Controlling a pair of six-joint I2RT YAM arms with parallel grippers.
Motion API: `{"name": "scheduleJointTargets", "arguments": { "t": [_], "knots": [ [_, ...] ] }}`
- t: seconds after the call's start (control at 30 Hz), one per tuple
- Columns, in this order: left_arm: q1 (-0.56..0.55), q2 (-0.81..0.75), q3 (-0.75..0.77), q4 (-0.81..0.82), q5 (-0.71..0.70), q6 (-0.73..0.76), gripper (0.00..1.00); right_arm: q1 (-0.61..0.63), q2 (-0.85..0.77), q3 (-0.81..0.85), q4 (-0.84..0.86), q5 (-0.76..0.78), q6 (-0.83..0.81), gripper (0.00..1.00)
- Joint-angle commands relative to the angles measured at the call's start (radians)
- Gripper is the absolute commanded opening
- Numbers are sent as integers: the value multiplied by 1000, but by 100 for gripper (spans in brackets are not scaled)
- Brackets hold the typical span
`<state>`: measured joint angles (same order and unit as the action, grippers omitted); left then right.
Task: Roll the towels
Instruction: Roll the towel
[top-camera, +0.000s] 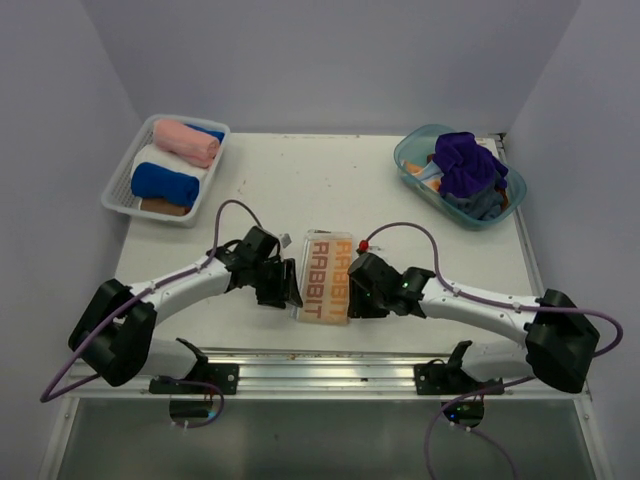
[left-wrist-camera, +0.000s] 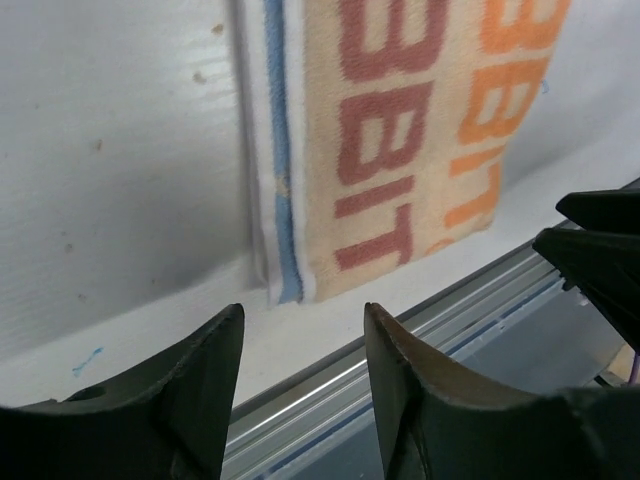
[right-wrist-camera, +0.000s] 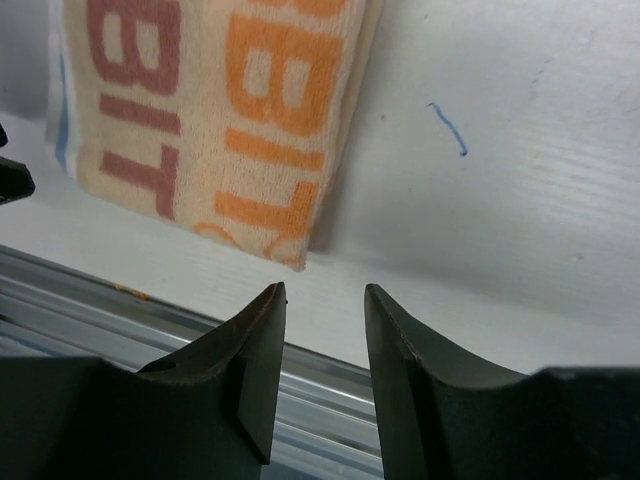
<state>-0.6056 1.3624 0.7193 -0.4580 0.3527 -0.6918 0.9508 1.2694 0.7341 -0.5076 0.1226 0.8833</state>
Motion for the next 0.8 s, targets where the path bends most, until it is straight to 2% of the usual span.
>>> {"name": "scheduleJointTargets", "arguments": {
  "t": [0.0, 0.17, 0.4, 0.53, 0.77],
  "knots": [
    [-6, -6, -58, 25, -24, 3, 56, 51, 48, 2, 60, -8, 45, 42],
    [-11, 15, -112, 93, 2, 2, 55, 83, 102, 5, 107, 0, 59, 43],
    [-17, 55, -121, 130, -1, 12, 49, 91, 171, 2, 141, 6, 68, 38],
    [-25, 89, -121, 153, 9, 12, 38, 94, 192, -4, 156, 0, 72, 34],
    [-39, 93, -104, 144, 11, 9, 21, 94, 179, -6, 142, 22, 83, 16]
  ]
}}
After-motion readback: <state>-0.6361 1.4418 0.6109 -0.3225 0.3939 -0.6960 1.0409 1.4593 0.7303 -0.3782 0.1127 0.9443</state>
